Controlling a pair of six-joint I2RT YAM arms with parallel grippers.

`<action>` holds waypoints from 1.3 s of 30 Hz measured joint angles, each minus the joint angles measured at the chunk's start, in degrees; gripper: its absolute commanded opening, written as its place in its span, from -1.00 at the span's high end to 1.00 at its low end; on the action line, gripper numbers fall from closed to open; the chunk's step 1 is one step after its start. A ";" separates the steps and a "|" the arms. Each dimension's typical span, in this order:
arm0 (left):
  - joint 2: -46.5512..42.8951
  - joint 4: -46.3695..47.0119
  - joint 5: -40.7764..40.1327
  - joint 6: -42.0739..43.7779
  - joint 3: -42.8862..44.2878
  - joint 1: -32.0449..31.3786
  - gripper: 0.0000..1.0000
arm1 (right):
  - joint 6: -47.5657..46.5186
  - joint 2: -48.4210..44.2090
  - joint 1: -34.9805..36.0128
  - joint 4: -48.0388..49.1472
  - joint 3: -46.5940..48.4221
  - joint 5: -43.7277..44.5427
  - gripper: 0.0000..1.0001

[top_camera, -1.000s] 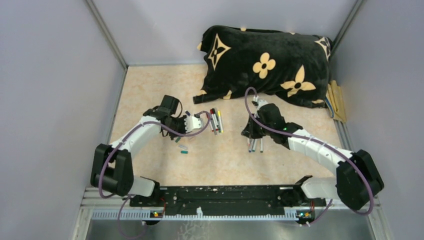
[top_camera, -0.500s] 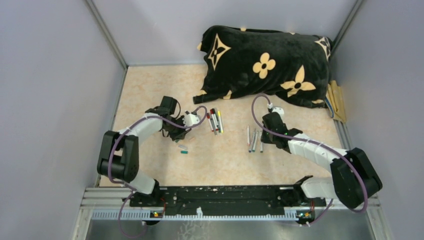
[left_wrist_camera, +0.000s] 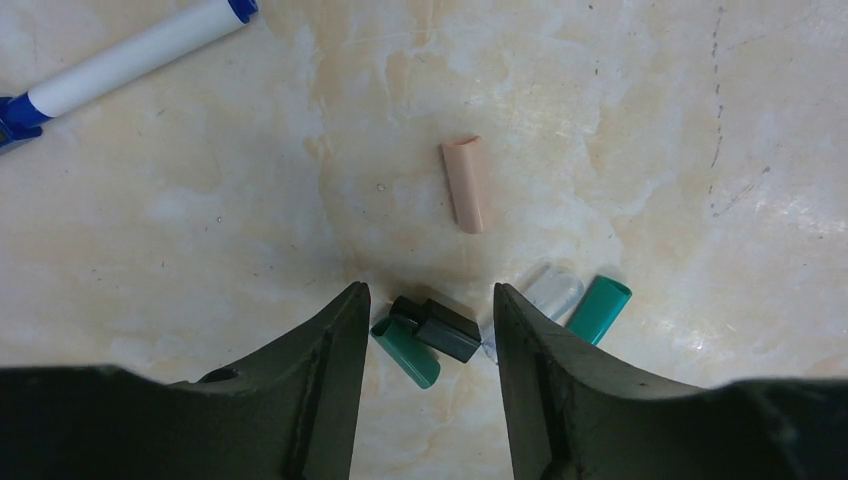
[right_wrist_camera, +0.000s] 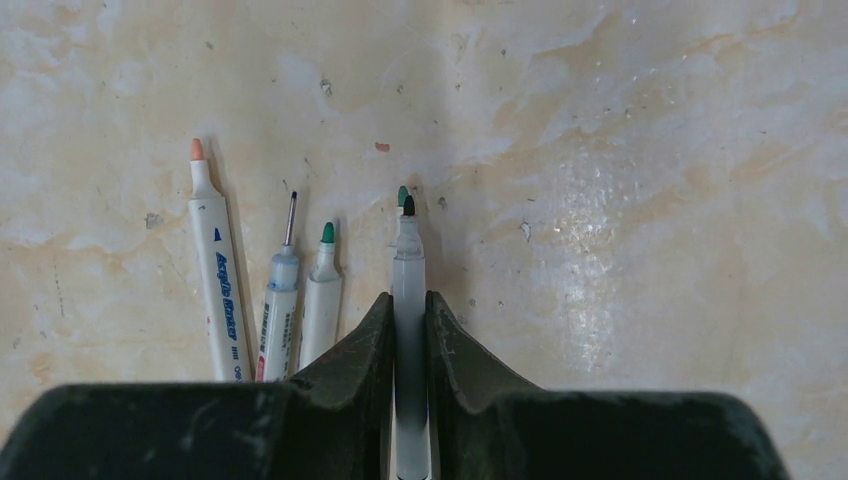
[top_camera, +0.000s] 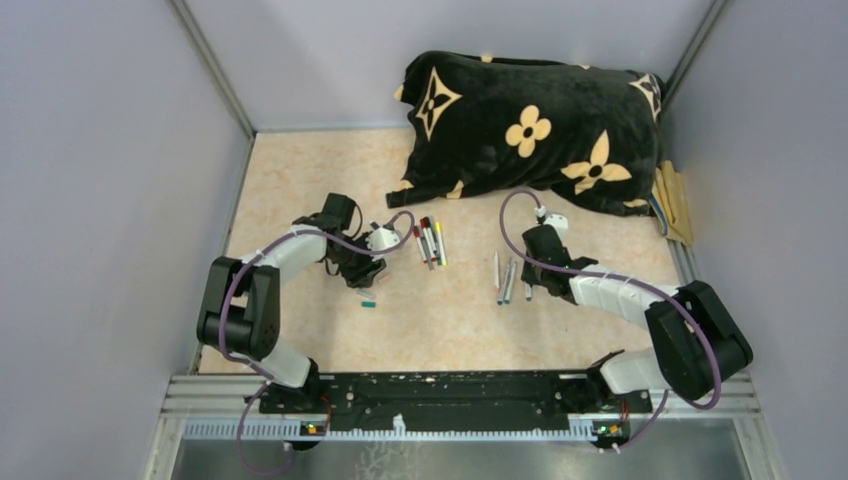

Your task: Open the pen caps

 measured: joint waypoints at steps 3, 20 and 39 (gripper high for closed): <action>-0.37 -0.37 0.50 -0.35 0.22 0.00 -0.17 | -0.17 0.00 -0.02 -0.07 0.02 0.39 0.72; -2.01 -2.60 2.12 -1.62 2.82 0.00 -0.24 | -2.58 -0.09 0.63 -4.24 2.29 1.46 0.31; -4.48 -10.60 9.90 -1.92 13.68 11.69 -0.63 | -9.20 5.01 3.76 -5.40 21.53 -5.20 0.11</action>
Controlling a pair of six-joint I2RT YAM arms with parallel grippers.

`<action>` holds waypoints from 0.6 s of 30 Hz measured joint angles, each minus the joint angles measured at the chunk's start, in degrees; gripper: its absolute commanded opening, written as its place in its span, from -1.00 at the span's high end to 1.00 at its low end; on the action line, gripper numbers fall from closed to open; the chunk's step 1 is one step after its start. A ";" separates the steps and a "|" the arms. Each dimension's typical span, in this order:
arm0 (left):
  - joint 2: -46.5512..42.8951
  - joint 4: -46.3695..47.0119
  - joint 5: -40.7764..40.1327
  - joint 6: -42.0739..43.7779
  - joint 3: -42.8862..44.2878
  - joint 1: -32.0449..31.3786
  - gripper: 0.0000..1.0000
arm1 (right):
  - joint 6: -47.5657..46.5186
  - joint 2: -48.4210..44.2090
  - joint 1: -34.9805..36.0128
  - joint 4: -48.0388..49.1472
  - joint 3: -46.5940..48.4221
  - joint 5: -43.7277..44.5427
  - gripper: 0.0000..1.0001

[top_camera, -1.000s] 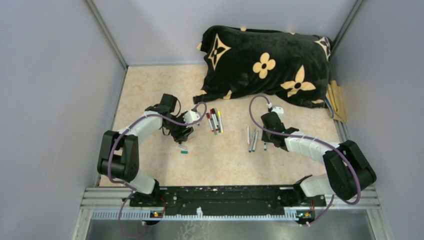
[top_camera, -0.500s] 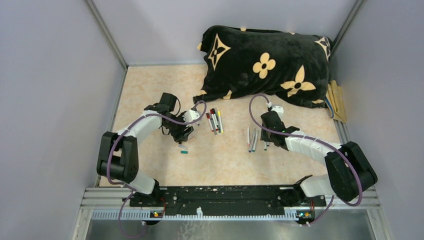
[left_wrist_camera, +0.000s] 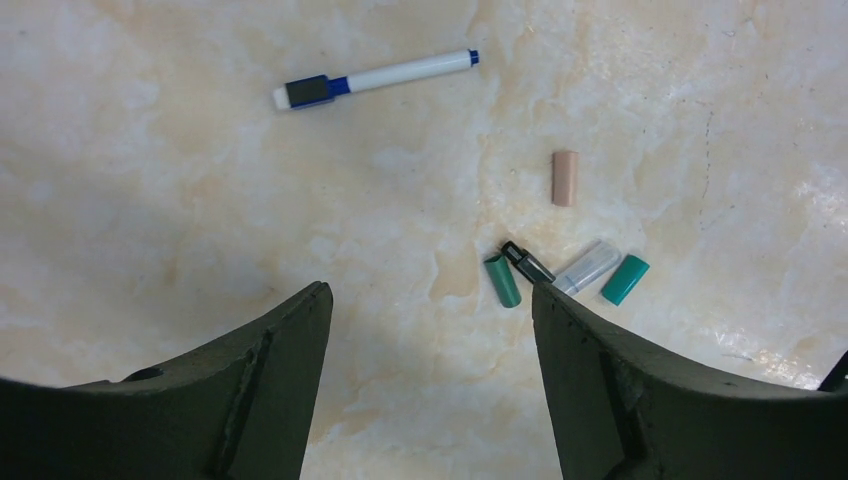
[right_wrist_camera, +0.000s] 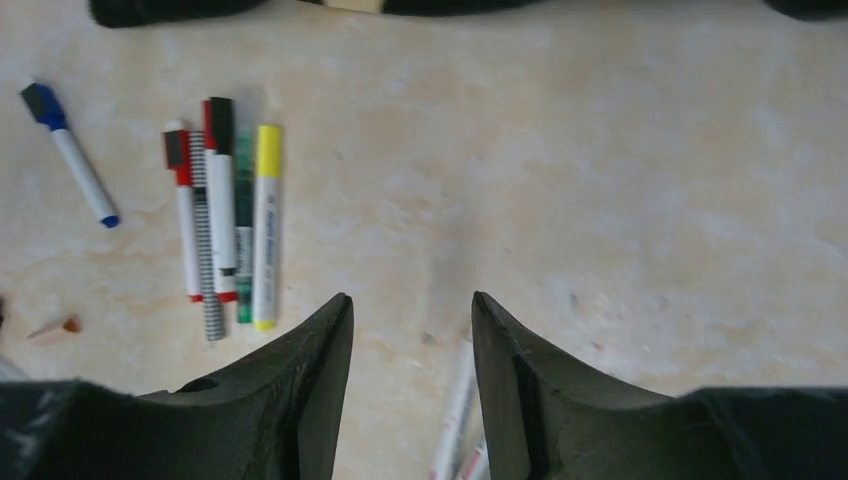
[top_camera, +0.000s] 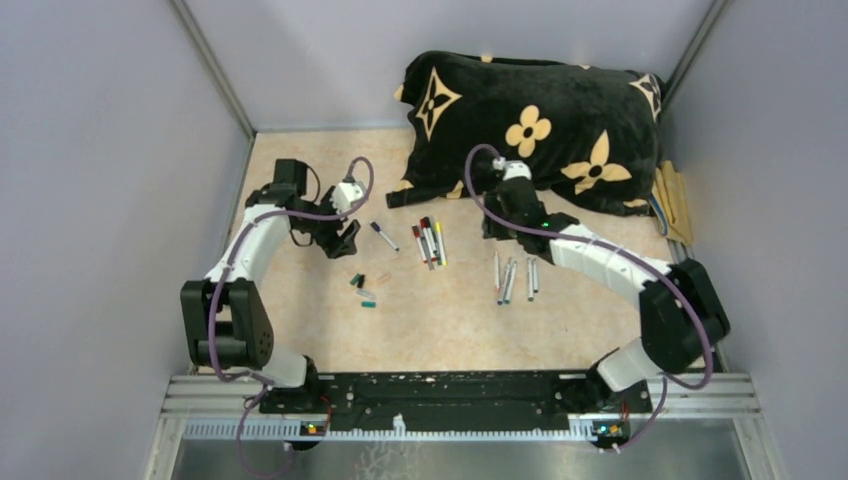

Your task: Open the pen caps

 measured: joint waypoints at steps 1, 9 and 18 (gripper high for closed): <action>-0.15 -0.63 0.61 0.04 0.72 0.85 -0.64 | -0.57 2.69 1.20 0.42 2.49 -0.39 0.16; -1.95 -5.35 5.16 0.02 3.45 5.64 -0.69 | -2.36 21.84 8.20 -0.13 16.35 -2.45 0.35; -5.09 -7.08 8.02 0.02 3.48 5.64 -0.97 | -2.36 29.86 9.84 -1.77 22.01 -3.82 0.42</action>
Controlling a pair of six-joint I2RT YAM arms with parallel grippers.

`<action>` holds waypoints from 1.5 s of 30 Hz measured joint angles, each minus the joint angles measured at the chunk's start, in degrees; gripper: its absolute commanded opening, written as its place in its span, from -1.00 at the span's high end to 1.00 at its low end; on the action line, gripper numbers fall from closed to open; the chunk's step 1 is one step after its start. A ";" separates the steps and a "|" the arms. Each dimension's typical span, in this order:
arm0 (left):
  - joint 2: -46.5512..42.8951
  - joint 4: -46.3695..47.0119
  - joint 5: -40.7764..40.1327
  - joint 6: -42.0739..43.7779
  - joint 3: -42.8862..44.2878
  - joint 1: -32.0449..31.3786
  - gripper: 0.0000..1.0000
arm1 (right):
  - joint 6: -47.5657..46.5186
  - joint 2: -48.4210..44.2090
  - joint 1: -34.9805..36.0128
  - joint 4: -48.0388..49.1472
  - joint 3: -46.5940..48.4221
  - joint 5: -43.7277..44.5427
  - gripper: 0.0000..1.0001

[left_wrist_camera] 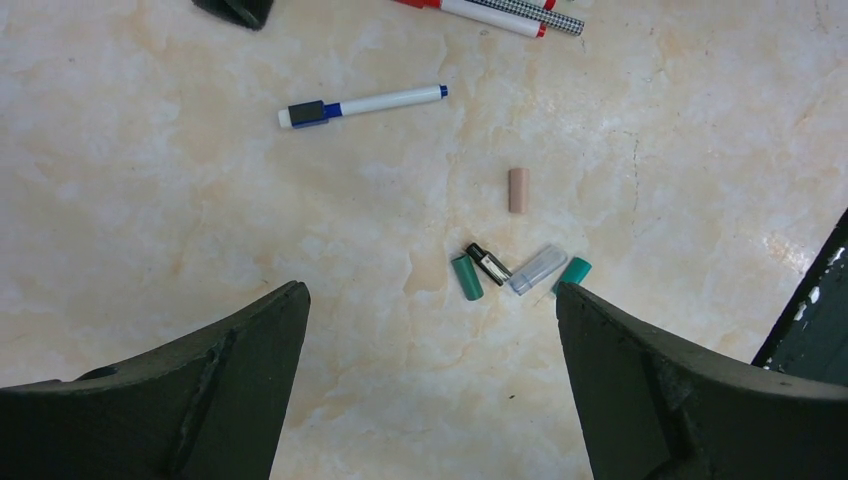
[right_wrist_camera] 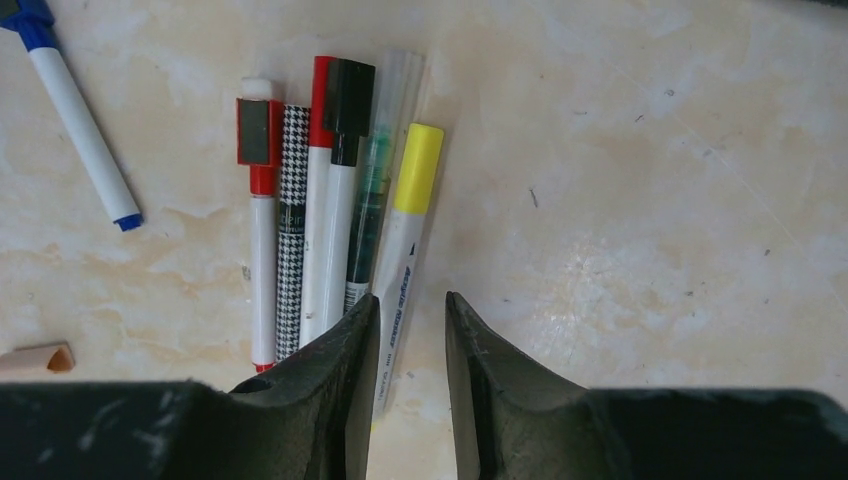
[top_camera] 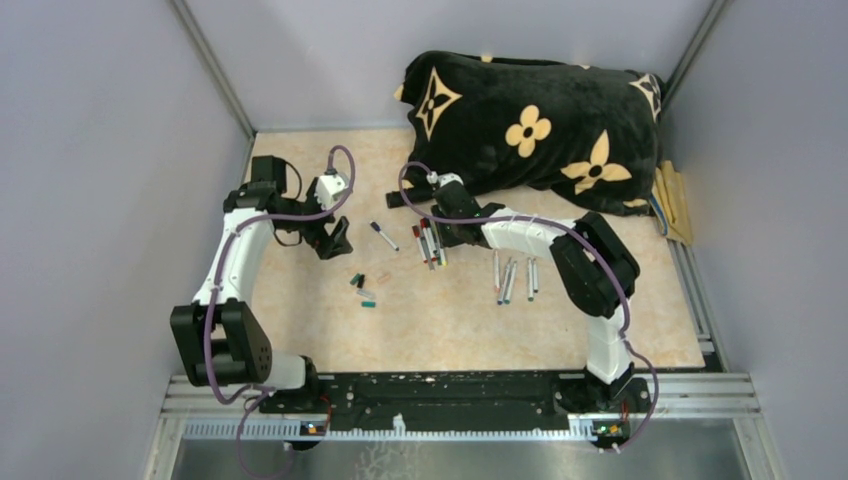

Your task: Open the pen caps

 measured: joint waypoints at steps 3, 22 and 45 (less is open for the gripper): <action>-0.15 -0.07 0.28 -0.07 0.00 0.00 -0.97 | 0.02 0.81 0.02 -0.02 0.09 -0.09 0.42; -3.06 0.55 0.46 -2.10 0.98 0.00 -0.97 | -0.83 0.87 2.69 2.82 -3.30 4.94 1.00; -10.62 2.56 8.15 7.30 -0.44 -1.88 -0.97 | -3.78 -27.02 -3.23 1.42 -16.20 -24.04 1.00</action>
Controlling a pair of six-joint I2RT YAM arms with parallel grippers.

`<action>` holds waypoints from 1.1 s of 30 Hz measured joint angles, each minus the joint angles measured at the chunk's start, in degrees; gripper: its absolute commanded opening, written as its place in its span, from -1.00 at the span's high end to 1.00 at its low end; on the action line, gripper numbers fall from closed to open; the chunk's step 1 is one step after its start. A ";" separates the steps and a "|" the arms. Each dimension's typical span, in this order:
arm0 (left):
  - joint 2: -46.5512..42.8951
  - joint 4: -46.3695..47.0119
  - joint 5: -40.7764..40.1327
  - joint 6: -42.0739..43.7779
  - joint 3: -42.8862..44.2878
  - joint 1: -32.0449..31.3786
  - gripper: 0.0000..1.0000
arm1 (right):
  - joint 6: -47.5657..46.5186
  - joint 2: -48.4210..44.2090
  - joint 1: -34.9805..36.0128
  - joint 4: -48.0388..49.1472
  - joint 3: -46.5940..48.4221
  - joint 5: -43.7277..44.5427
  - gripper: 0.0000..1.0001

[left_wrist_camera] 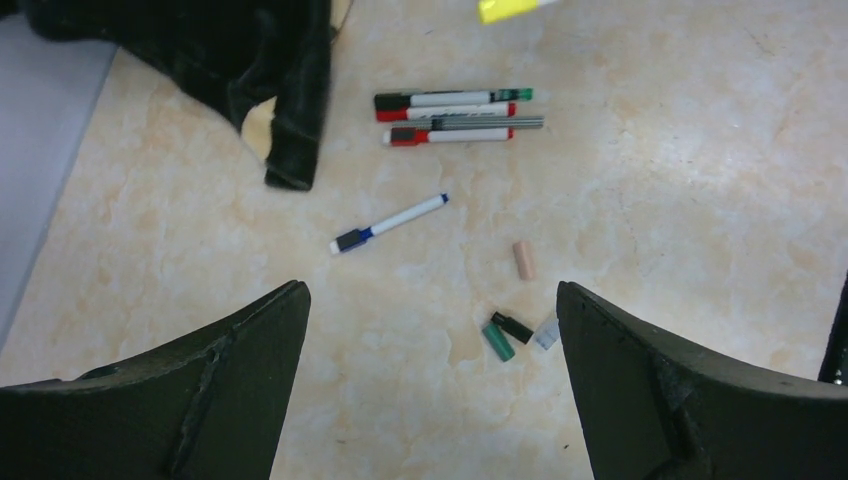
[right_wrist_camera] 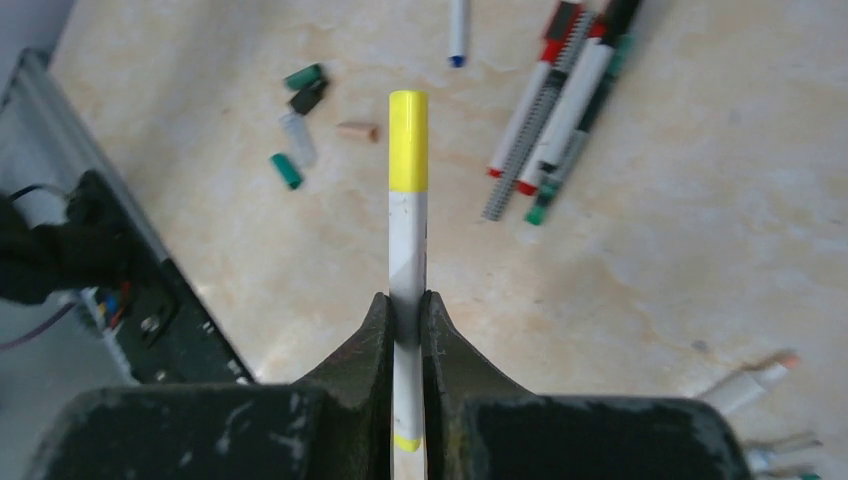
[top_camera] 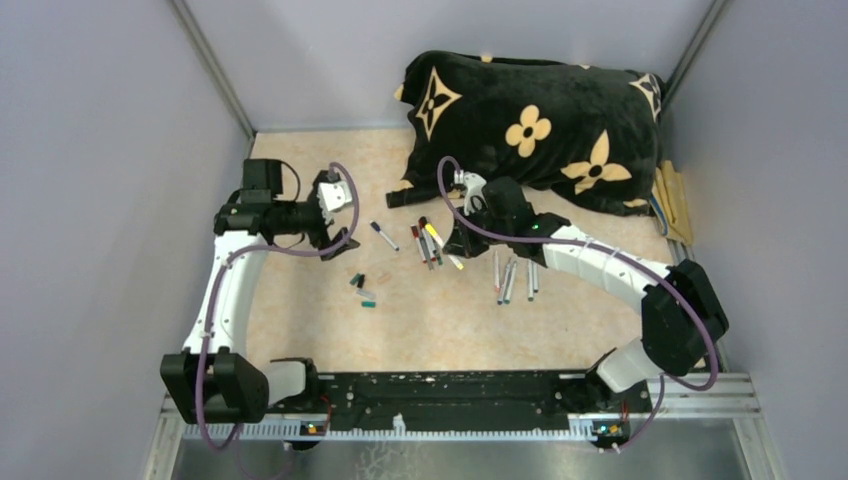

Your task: Open the pen caps

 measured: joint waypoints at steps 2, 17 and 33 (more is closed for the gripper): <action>-0.15 -0.94 -0.33 2.19 -0.37 -3.15 -0.97 | -0.15 0.13 -0.24 -0.24 0.13 -6.47 1.00; -5.57 -3.23 -14.53 12.46 -7.15 -27.71 -0.68 | 3.89 10.38 -0.35 -0.15 8.74 -37.97 1.00; -3.37 -0.20 -24.48 13.18 -7.93 -33.86 0.60 | 2.84 13.99 1.07 -3.26 12.76 -42.64 1.00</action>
